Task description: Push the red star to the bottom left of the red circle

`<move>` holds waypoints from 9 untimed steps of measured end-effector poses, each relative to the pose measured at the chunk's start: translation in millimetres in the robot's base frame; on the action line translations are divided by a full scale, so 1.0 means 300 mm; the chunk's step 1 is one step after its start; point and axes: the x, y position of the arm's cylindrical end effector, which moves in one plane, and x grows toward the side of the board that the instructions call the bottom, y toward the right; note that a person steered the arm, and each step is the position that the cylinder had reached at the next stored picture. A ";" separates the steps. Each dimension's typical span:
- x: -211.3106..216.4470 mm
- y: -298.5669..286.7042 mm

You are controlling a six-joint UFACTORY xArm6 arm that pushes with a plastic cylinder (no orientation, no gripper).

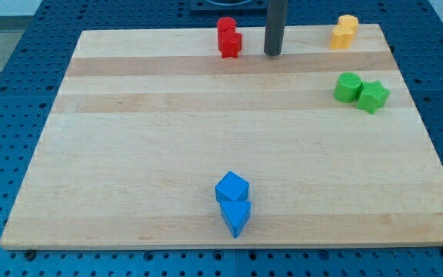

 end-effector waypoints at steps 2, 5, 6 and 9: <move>-0.014 -0.057; -0.013 -0.252; -0.008 -0.288; 0.090 -0.030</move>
